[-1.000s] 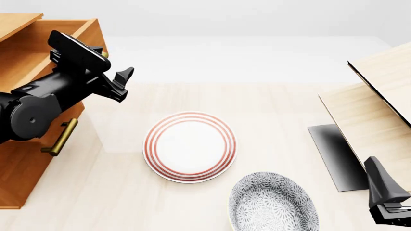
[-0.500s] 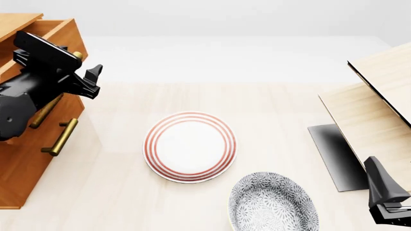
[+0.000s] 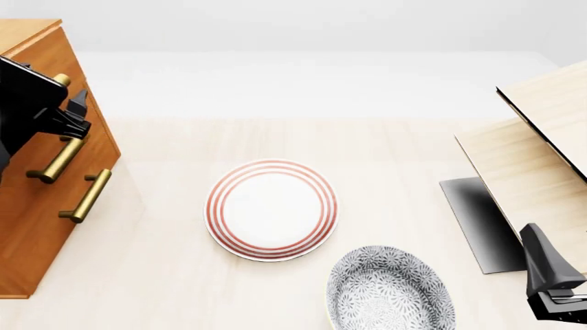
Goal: Close the top drawer of the cabinet.
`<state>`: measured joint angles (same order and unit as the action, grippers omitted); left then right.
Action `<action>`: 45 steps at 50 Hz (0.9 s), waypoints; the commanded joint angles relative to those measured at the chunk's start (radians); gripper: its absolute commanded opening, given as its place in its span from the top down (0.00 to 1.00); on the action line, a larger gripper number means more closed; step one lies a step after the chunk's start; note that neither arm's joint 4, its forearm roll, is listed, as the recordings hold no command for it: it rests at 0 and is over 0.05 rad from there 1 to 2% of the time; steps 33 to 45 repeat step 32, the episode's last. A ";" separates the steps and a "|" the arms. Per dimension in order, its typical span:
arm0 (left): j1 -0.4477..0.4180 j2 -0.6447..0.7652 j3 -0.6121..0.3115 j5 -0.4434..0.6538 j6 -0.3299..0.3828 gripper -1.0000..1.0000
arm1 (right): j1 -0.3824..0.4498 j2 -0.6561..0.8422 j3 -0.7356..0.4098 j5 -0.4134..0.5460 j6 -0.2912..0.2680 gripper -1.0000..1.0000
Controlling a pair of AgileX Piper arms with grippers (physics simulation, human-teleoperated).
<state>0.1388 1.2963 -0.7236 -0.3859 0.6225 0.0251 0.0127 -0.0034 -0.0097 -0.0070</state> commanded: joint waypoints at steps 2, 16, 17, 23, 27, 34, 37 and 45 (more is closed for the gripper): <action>0.103 0.047 -0.023 -0.015 0.013 0.00 | 0.000 0.000 0.000 0.000 0.000 0.00; 0.155 0.082 -0.006 -0.070 0.046 0.00 | 0.000 0.001 0.000 -0.001 0.000 0.00; 0.155 0.082 -0.007 -0.069 0.046 0.00 | 0.000 0.001 0.000 -0.001 0.000 0.00; 0.152 0.089 -0.007 -0.073 0.047 0.00 | 0.000 0.001 0.000 -0.001 0.000 0.00; 0.146 0.088 -0.003 -0.079 0.053 0.00 | 0.000 0.001 0.000 -0.001 0.000 0.00; 0.142 0.091 0.011 -0.096 0.057 0.00 | 0.000 0.000 0.000 0.000 0.000 0.00; 0.142 0.091 0.011 -0.096 0.057 0.00 | 0.000 0.000 0.000 0.000 0.000 0.00; 0.142 0.091 0.011 -0.096 0.057 0.00 | 0.000 0.000 0.000 0.000 0.000 0.00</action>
